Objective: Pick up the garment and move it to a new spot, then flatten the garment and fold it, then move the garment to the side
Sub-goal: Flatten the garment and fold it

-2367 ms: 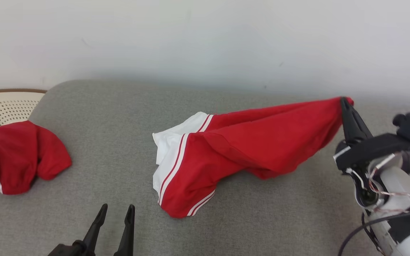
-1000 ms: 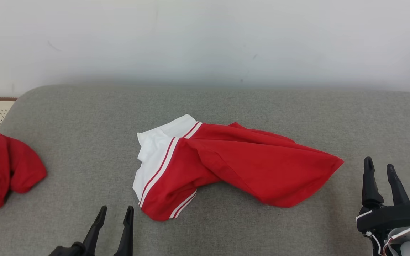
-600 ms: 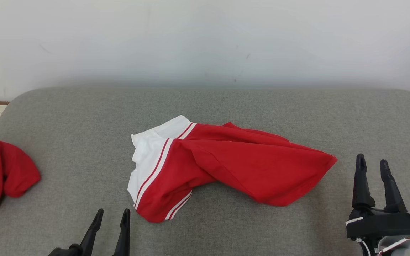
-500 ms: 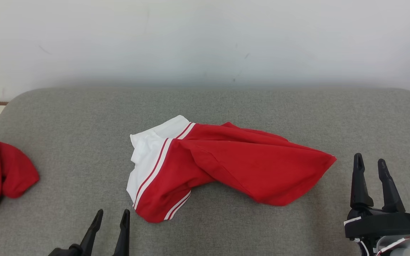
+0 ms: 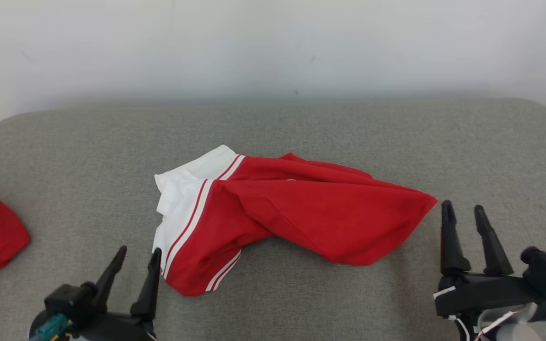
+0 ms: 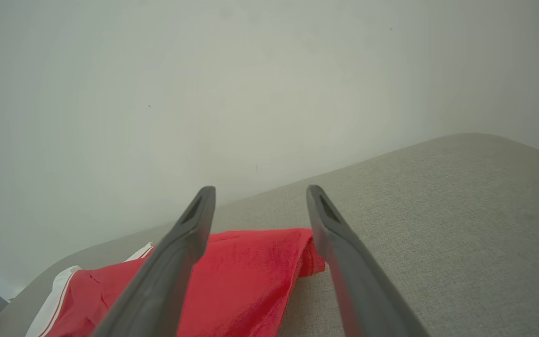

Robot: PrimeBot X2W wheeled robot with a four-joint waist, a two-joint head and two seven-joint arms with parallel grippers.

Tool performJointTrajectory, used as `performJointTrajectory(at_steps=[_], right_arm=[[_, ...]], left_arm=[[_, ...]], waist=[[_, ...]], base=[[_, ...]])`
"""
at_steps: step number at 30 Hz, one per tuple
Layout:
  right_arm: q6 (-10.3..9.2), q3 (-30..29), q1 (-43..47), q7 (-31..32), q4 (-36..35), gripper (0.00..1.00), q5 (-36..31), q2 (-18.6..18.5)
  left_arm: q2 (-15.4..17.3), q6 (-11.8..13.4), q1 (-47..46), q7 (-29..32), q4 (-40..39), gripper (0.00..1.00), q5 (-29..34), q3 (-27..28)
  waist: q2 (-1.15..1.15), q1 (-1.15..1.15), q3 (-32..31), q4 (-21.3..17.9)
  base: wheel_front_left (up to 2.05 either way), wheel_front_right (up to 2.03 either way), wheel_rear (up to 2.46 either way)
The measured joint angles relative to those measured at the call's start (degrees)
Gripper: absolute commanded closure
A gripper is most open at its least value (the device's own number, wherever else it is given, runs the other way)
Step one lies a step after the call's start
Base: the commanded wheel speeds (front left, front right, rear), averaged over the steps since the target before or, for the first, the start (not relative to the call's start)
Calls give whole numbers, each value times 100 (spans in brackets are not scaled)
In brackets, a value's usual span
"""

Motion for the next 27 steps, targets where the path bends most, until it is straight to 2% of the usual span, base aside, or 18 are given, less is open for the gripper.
performJointTrajectory(at_steps=[8,15,19,24,27], right_arm=[[0,550,-154,-35,123,0,-93,27],[0,722,-269,-93,253,0,-109,33],[0,901,-429,-87,300,0,-121,27],[0,1069,-498,-151,397,0,-122,38],[0,1131,-498,-179,464,0,-85,48]], left_arm=[[120,-280,-770,90,668,0,-25,-13],[248,-617,-1438,258,1284,0,-66,-137],[563,-851,-1848,467,1615,0,-56,-359],[1066,-938,-2263,829,1646,0,-407,-714],[1276,-940,-2377,1073,1404,0,-996,-1127]], waist=[[0,0,232,-265],[0,0,415,-437],[0,0,498,-548],[0,1,553,-692],[0,0,554,-742]], base=[[0,0,0],[0,0,0],[0,0,0],[0,0,0],[0,0,0]])
